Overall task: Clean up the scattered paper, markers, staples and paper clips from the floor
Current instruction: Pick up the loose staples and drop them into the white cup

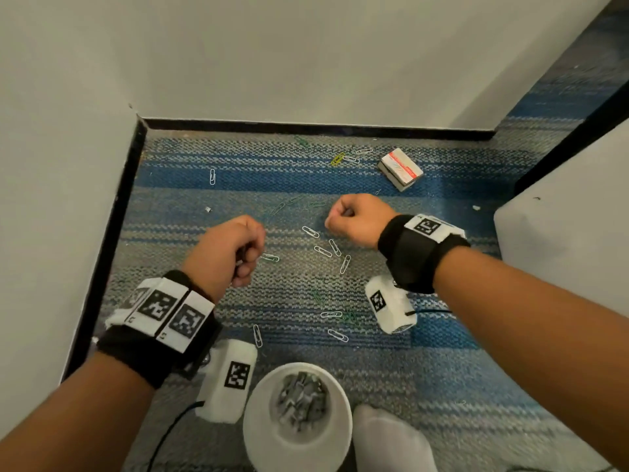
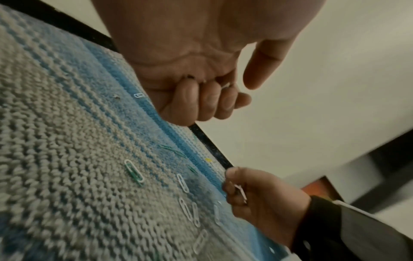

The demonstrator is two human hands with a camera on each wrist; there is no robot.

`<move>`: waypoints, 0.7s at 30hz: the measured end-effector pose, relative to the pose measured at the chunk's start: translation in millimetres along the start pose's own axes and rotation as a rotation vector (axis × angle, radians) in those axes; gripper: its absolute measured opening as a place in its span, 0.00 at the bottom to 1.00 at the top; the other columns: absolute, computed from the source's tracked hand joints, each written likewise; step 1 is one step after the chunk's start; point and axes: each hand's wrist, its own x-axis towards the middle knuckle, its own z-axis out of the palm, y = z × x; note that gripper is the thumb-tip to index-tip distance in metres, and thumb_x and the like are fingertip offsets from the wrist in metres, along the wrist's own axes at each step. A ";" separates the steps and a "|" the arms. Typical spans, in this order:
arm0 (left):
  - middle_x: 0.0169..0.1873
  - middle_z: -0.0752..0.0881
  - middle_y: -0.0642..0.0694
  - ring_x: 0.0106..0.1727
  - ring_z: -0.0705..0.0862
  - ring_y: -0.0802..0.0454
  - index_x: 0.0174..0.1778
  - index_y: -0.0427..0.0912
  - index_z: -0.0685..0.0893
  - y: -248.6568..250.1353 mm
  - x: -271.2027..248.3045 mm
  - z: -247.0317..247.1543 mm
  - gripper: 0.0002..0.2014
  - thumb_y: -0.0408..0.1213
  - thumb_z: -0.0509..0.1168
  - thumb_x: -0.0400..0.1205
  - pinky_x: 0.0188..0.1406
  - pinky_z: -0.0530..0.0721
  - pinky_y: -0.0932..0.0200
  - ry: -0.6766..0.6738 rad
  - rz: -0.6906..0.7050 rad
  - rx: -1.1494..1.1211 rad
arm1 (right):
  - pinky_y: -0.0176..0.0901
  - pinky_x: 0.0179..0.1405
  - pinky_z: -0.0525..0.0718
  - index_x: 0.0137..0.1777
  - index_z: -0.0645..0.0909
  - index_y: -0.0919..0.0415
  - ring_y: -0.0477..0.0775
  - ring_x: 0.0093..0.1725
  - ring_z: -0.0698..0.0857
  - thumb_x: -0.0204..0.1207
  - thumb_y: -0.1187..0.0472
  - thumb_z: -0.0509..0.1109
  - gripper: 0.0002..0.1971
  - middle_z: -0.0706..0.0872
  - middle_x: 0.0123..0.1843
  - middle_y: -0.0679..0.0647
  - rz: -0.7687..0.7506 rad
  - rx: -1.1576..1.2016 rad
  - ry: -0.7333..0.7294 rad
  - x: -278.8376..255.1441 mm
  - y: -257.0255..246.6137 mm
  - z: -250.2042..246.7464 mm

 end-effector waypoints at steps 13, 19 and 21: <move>0.19 0.74 0.47 0.19 0.69 0.49 0.51 0.47 0.75 -65.6 -96.5 34.3 0.22 0.28 0.52 0.63 0.19 0.69 0.60 -0.041 0.148 -0.052 | 0.34 0.22 0.73 0.33 0.81 0.58 0.46 0.23 0.75 0.59 0.71 0.61 0.10 0.80 0.24 0.50 -0.008 0.877 -0.334 -160.8 -18.4 79.4; 0.21 0.75 0.47 0.24 0.74 0.51 0.54 0.42 0.74 -81.3 -112.1 36.0 0.24 0.25 0.51 0.62 0.25 0.76 0.64 -0.065 0.206 -0.042 | 0.37 0.33 0.77 0.33 0.82 0.58 0.49 0.30 0.79 0.60 0.72 0.62 0.10 0.82 0.31 0.55 -0.089 0.872 -0.282 -178.8 -18.5 93.8; 0.24 0.75 0.44 0.26 0.75 0.51 0.54 0.43 0.74 -83.4 -113.7 34.7 0.25 0.24 0.51 0.62 0.28 0.77 0.64 -0.060 0.220 -0.059 | 0.40 0.37 0.78 0.35 0.83 0.58 0.52 0.33 0.79 0.60 0.69 0.65 0.08 0.82 0.33 0.58 -0.100 0.939 -0.262 -180.3 -18.8 95.0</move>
